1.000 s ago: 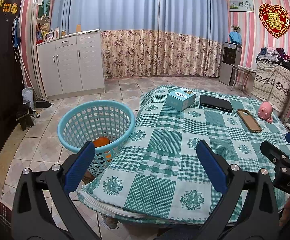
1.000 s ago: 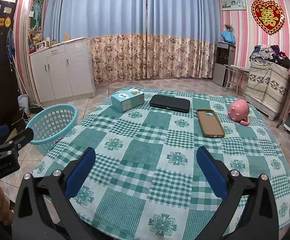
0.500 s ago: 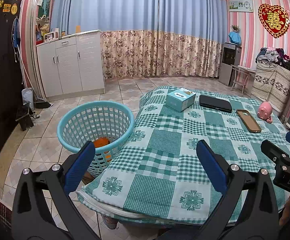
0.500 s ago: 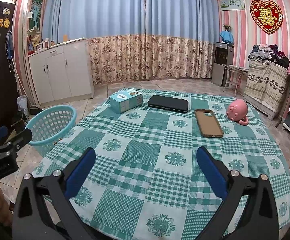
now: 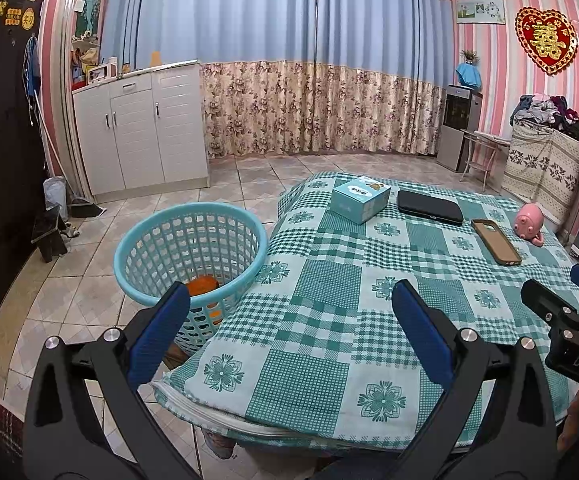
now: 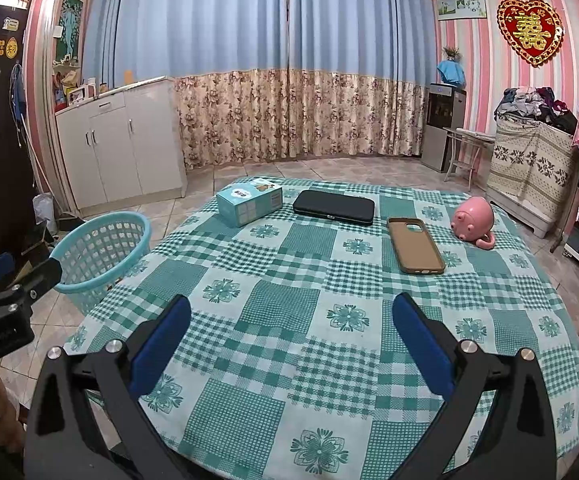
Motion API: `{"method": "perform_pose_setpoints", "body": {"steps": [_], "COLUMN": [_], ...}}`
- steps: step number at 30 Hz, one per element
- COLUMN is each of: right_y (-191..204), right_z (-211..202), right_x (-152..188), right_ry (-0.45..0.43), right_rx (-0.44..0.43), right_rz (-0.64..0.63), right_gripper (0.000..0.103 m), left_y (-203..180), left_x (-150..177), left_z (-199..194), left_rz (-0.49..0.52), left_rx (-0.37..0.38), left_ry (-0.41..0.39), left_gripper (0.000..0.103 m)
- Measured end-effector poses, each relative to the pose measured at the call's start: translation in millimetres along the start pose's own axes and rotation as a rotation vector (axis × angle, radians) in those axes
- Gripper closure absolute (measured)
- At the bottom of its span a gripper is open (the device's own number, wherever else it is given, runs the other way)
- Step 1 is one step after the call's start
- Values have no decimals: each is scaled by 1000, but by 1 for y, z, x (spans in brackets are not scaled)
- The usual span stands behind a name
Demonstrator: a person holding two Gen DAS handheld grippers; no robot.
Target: Collect trash
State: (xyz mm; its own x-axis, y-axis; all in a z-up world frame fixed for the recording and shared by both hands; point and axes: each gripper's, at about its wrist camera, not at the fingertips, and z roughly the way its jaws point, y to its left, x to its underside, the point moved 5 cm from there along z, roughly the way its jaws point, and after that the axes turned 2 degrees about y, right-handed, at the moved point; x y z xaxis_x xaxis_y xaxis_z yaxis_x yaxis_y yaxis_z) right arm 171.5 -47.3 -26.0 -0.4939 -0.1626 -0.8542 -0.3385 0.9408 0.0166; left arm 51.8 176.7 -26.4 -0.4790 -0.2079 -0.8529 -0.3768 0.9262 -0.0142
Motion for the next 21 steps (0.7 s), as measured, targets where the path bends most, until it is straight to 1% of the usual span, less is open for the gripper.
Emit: {"method": "perform_pose_setpoints", "body": {"steps": [21], "right_y": [1], "right_z": [0], "right_x": [-1], "right_ry": [-6], "right_rx": [2], "right_rz": [0], "right_gripper": [5], "left_y": [-1], "left_x": [-3], "left_z": [-2], "left_rz": [-10], "left_rx": [7], "left_ry": [-7], "left_gripper": [5]}}
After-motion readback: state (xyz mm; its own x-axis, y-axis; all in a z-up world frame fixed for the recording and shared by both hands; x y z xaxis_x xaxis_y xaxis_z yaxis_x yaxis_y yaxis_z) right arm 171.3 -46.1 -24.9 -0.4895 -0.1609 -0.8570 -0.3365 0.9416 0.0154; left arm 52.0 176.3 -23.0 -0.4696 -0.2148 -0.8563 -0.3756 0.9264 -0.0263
